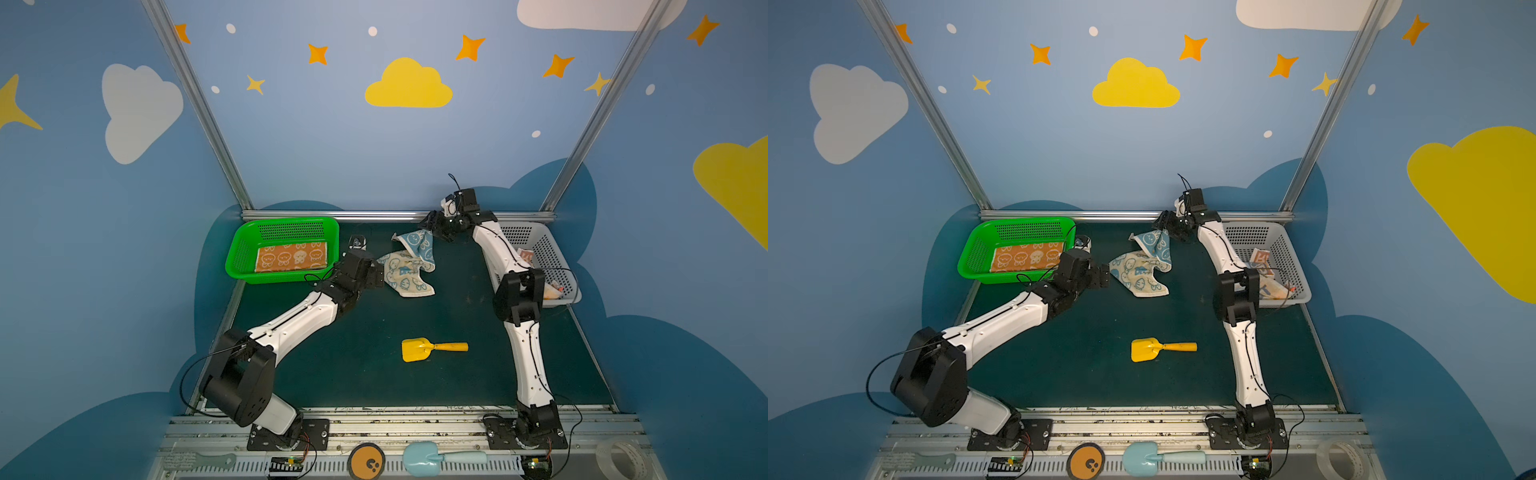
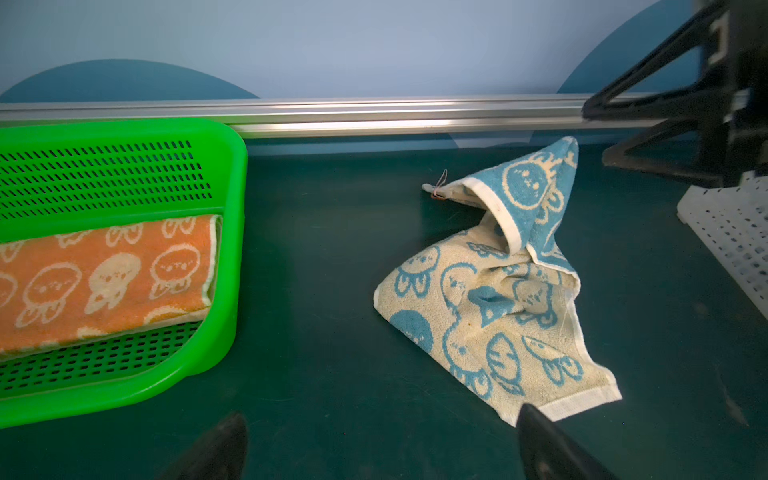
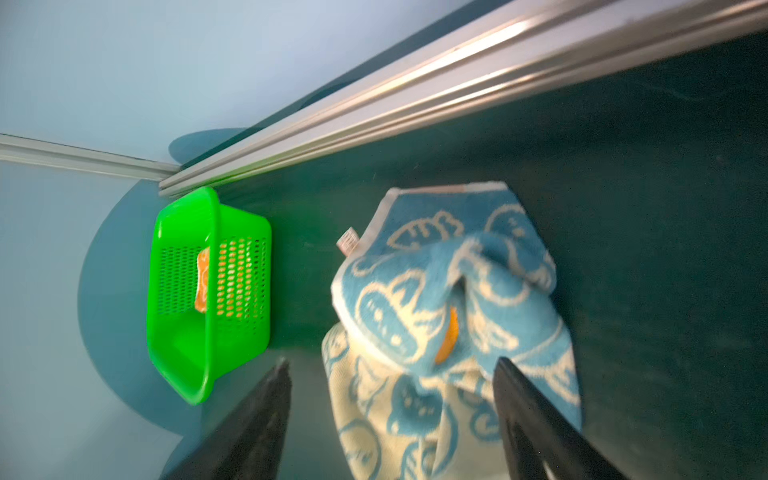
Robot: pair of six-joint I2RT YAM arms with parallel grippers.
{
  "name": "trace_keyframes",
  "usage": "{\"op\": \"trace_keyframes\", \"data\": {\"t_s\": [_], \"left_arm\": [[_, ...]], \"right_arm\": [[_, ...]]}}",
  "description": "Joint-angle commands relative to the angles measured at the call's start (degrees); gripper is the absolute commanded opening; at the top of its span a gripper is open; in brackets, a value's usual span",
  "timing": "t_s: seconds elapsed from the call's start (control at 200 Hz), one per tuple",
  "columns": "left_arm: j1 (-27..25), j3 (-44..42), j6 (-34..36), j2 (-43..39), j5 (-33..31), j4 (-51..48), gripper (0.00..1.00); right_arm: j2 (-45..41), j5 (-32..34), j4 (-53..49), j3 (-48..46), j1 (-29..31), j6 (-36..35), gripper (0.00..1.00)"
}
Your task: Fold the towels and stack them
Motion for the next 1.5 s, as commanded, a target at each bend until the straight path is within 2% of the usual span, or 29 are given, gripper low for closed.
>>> {"op": "trace_keyframes", "data": {"t_s": [0.0,0.23,0.375,0.481,0.631,0.971,1.086,1.131,1.191,1.246,1.387,1.492], "left_arm": [[-0.6,0.2,-1.4,-1.1,0.7,-0.8,1.00],[-1.6,-2.4,-2.2,-4.9,0.8,-0.3,1.00],[-2.6,-3.7,-2.9,-5.8,0.9,-0.7,1.00],[-3.3,-4.8,-2.9,-6.2,0.3,-0.5,1.00],[-3.8,-5.8,-3.3,-6.7,0.1,-0.5,1.00],[-3.9,-6.2,-4.1,-5.6,-0.6,-0.8,1.00],[-3.9,-6.2,-4.5,-5.4,-0.9,-1.3,1.00],[-3.9,-6.1,-4.6,-5.5,-1.1,-1.6,1.00],[-3.9,-6.1,-4.7,-5.7,-1.4,-1.9,1.00],[-3.9,-6.2,-4.6,-6.0,-2.0,-2.2,1.00],[-3.9,-6.5,-4.2,-6.4,-2.8,-2.2,1.00],[-3.9,-6.6,-4.3,-6.0,-2.6,-2.2,1.00]], "right_arm": [[-11.7,2.4,0.8,-8.9,1.2,-6.2,0.83],[-21.6,3.7,3.9,-33.0,3.3,-10.0,0.79],[-21.3,3.4,4.6,-40.2,4.4,-10.3,0.70],[-18.3,3.9,-0.8,-37.9,5.0,-10.1,0.65],[-12.7,6.5,-7.1,-33.5,6.0,-11.8,0.62],[-6.0,7.1,-8.1,-27.1,8.8,-12.8,0.47],[-3.4,8.4,-11.2,-21.6,10.0,-13.2,0.30],[-2.9,8.8,-12.5,-19.7,10.6,-13.4,0.20],[-3.1,8.8,-13.9,-17.8,11.3,-13.4,0.07],[-4.0,7.3,-14.7,-17.0,11.6,-13.0,0.00],[-9.4,2.7,-14.3,-18.0,11.3,-10.4,0.00],[-13.9,-0.6,-11.8,-21.0,8.3,-6.6,0.00]]}}
